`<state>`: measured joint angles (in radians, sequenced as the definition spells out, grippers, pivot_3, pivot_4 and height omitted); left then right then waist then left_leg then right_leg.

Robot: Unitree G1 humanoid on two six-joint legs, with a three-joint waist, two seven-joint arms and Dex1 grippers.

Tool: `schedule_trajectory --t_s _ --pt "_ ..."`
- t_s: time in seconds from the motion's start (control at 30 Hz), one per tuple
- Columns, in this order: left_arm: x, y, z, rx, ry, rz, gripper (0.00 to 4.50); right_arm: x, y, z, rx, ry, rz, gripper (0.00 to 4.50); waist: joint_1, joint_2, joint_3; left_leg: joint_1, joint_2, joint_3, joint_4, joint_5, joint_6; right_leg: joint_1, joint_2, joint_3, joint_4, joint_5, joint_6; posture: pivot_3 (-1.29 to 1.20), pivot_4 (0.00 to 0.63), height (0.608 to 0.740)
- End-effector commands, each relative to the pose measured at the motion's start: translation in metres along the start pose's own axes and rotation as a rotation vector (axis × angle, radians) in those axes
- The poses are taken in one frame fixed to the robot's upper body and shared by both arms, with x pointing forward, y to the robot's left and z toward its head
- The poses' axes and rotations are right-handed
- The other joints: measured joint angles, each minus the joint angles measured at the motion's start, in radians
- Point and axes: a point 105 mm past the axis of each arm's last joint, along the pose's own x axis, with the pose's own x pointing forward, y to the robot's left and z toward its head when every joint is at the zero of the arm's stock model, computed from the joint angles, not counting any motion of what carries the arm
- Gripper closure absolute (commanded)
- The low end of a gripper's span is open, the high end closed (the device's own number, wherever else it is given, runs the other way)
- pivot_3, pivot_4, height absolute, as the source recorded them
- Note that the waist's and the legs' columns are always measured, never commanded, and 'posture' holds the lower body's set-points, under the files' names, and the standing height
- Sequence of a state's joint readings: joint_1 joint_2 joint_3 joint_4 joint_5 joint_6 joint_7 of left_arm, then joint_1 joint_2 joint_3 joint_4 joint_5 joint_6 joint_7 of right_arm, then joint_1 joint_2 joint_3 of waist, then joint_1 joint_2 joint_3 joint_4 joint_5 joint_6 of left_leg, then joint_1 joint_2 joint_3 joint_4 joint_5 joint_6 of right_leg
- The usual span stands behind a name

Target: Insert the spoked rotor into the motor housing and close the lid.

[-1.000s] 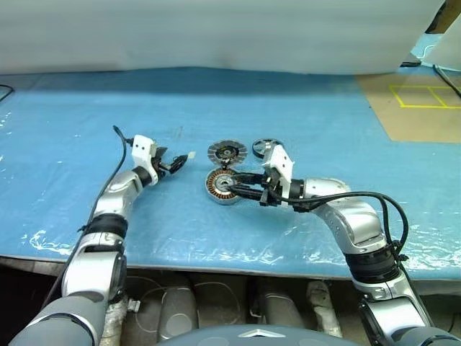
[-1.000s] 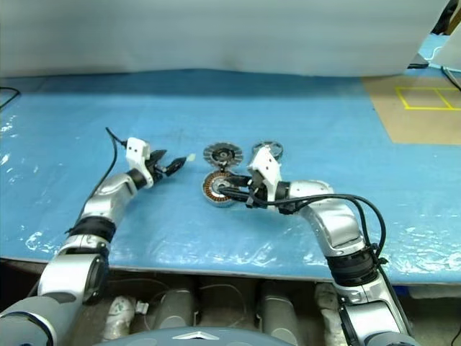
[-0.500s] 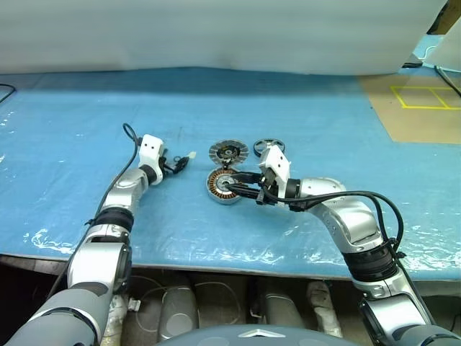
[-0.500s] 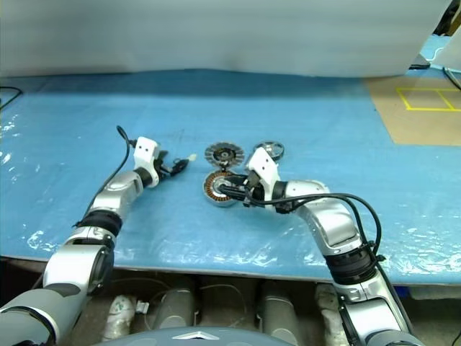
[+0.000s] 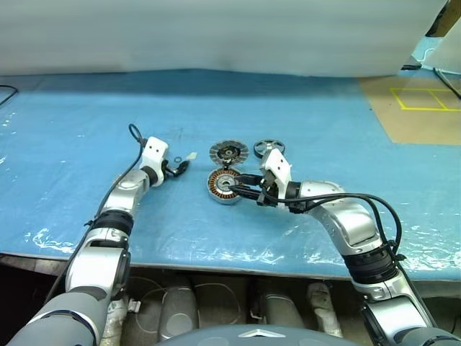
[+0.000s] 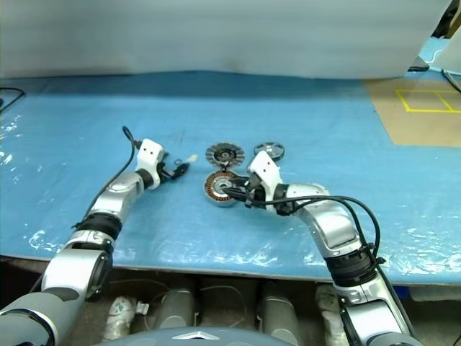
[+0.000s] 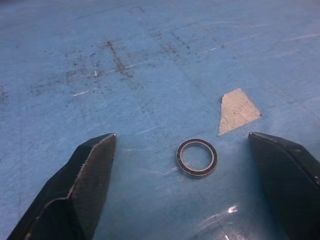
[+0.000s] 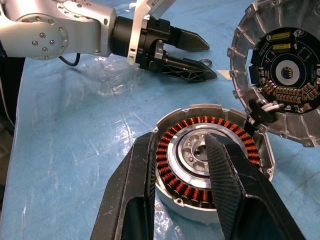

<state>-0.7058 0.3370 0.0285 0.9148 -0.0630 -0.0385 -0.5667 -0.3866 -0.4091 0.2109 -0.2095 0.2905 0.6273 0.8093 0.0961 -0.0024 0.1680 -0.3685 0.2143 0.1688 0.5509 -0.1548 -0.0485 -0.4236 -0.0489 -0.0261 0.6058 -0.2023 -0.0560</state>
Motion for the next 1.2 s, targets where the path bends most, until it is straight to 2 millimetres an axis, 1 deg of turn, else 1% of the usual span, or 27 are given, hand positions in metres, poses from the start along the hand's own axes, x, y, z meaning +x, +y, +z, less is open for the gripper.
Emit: schedule_trajectory --t_s 0.03,0.27,0.47,0.63,0.67,0.73,0.8,0.87,0.93,1.0,1.07,1.17,1.2 --pt "-0.005 -0.003 -0.029 0.007 0.113 -0.004 1.49 0.0 0.001 0.008 -0.038 -0.024 0.004 2.88 0.0 0.0 0.0 0.0 0.0 0.0 0.0 0.0 0.0 0.0 0.0 0.0 0.0 0.0 0.0 0.0 0.15 0.74" --pt "-0.009 -0.001 -0.039 -0.009 0.143 0.006 3.77 -0.001 0.001 0.008 -0.041 -0.023 0.002 2.88 -0.002 0.0 0.0 0.002 0.0 0.0 -0.001 0.0 0.0 0.0 0.0 0.0 0.0 0.0 0.0 0.0 0.15 0.74" --pt "-0.011 0.001 -0.044 0.013 0.157 0.02 3.82 -0.001 0.001 0.007 -0.043 -0.019 0.01 2.88 -0.003 0.0 -0.001 0.002 -0.001 0.0 -0.004 0.0 0.0 0.0 0.0 0.0 -0.001 0.0 0.0 0.0 0.15 0.74" --pt "-0.012 -0.009 -0.041 0.002 0.121 -0.054 3.82 0.0 0.001 0.006 -0.043 -0.016 0.011 2.88 -0.005 0.0 -0.001 0.002 -0.001 0.0 -0.005 0.0 0.0 0.0 0.0 0.0 -0.003 0.0 0.001 0.0 0.15 0.74" --pt "-0.012 -0.006 -0.042 0.009 0.135 -0.029 3.82 0.0 0.001 0.006 -0.042 -0.015 0.012 2.88 -0.005 0.0 -0.001 0.002 -0.001 0.0 -0.006 0.0 0.0 0.0 0.0 0.0 -0.004 0.0 0.001 0.0 0.15 0.74" --pt "-0.012 -0.013 -0.039 0.015 0.115 -0.08 3.82 0.0 0.001 0.006 -0.041 -0.015 0.011 2.88 -0.004 0.0 -0.001 0.002 -0.002 0.0 -0.007 0.0 0.0 0.0 0.0 0.0 -0.005 -0.001 0.001 0.0 0.15 0.74" --pt "-0.012 -0.014 -0.034 0.027 0.091 -0.084 3.82 0.0 0.001 0.006 -0.041 -0.015 0.011 2.88 -0.003 0.0 -0.001 0.001 -0.002 0.0 -0.008 0.0 0.0 0.0 0.0 0.0 -0.006 -0.001 0.002 0.0 0.15 0.74" --pt "-0.013 -0.018 -0.016 -0.007 -0.026 -0.121 3.82 -0.001 -0.001 0.006 -0.042 -0.021 0.002 2.88 -0.004 0.0 -0.001 0.001 -0.002 0.0 -0.01 0.0 0.0 0.0 0.0 0.0 -0.007 -0.001 0.001 0.0 0.15 0.74" --pt "-0.019 -0.021 0.0 -0.062 -0.129 -0.171 3.82 -0.003 -0.003 0.008 -0.043 -0.03 -0.007 2.88 -0.002 0.0 -0.001 -0.001 -0.002 0.0 -0.011 0.0 0.0 -0.001 0.0 0.0 -0.009 -0.001 0.001 0.0 0.15 0.74" --pt "-0.025 -0.02 0.006 -0.05 -0.172 -0.183 3.82 -0.005 -0.005 0.009 -0.04 -0.037 -0.014 2.88 -0.001 0.0 -0.001 -0.002 -0.002 0.0 -0.011 0.0 0.0 -0.001 0.0 0.0 -0.011 0.002 -0.004 0.0 0.15 0.74" --pt "-0.032 -0.021 0.008 -0.055 -0.191 -0.227 3.82 -0.007 -0.007 0.009 -0.047 -0.035 -0.021 2.88 -0.001 0.0 -0.001 -0.003 -0.002 0.0 -0.012 0.0 0.0 -0.002 0.0 0.0 -0.012 0.003 -0.005 0.0 0.15 0.74" --pt "-0.043 -0.024 0.027 -0.056 -0.292 -0.282 3.82 -0.011 -0.009 0.013 -0.04 -0.047 -0.024 2.88 -0.002 -0.001 0.0 -0.004 -0.002 0.0 -0.013 0.0 0.0 -0.002 0.0 -0.001 -0.013 0.003 -0.005 0.0 0.15 0.74" --pt "-0.049 -0.028 0.034 -0.039 -0.328 -0.324 3.82 -0.012 -0.01 0.013 -0.042 -0.047 -0.025 2.88 -0.001 -0.001 0.0 -0.004 -0.001 0.0 -0.013 0.0 0.0 -0.002 0.0 -0.001 -0.013 0.003 -0.005 0.0 0.15 0.74"
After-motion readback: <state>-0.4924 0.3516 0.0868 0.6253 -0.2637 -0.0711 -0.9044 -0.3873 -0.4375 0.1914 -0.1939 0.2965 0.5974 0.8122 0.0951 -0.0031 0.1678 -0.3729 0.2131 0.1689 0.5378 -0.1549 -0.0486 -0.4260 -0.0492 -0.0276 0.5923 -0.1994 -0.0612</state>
